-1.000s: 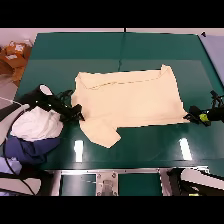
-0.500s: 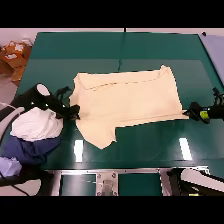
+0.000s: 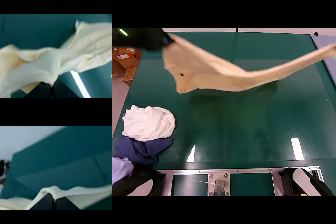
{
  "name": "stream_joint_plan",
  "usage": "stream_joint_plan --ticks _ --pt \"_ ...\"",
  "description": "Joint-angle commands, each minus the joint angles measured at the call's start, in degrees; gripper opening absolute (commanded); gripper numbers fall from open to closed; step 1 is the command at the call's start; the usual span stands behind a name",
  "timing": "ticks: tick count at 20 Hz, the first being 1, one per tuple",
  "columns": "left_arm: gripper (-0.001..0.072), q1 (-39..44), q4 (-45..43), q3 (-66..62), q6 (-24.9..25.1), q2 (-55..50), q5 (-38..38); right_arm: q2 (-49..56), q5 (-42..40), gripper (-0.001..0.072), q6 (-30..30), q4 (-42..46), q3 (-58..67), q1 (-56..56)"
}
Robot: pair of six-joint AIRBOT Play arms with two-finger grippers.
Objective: Fold the shirts.
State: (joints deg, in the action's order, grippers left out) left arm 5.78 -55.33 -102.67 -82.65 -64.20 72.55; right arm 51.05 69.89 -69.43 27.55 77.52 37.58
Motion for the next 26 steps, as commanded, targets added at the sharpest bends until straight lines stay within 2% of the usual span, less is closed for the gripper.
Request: stream_joint_plan --ticks 1,5,8,11,14,17,20,23,26 --pt "0.0019 0.0 0.0 -20.1 0.2 3.9 1.9 -9.0 -5.5 0.0012 -2.8 -7.4 11.9 1.9" --pt "0.0019 0.0 -1.6 -21.3 0.7 11.2 1.9 -14.9 -11.2 0.0012 -5.6 -3.3 18.6 2.5" --pt "0.0019 0.0 -7.8 -19.6 0.6 11.9 2.5 -15.7 -11.4 0.0011 -7.3 1.0 18.8 2.5" --pt "0.0019 0.0 -8.5 -10.6 0.7 10.0 0.0 -14.2 -11.2 0.0012 -7.9 1.9 11.4 2.3" --pt "0.0019 0.0 -7.0 -1.4 1.3 3.5 -2.1 -10.3 -12.0 0.0012 -3.1 1.9 -1.6 -1.8" --pt "0.0019 0.0 -1.5 4.5 5.9 -7.8 -5.4 -3.0 -17.5 0.0012 2.1 2.7 -14.2 -8.4" --pt "0.0019 0.0 -1.3 5.6 6.7 -21.7 -9.2 8.5 -26.1 0.0012 5.3 3.6 -20.9 -12.6" --pt "0.0019 0.0 0.0 5.6 6.6 -31.8 -17.8 22.3 -30.3 0.0012 5.6 3.0 -19.0 -14.0" --pt "0.0019 0.0 2.2 5.5 6.7 -36.4 -28.3 34.9 -30.9 0.0012 5.6 2.9 -12.1 -14.4"
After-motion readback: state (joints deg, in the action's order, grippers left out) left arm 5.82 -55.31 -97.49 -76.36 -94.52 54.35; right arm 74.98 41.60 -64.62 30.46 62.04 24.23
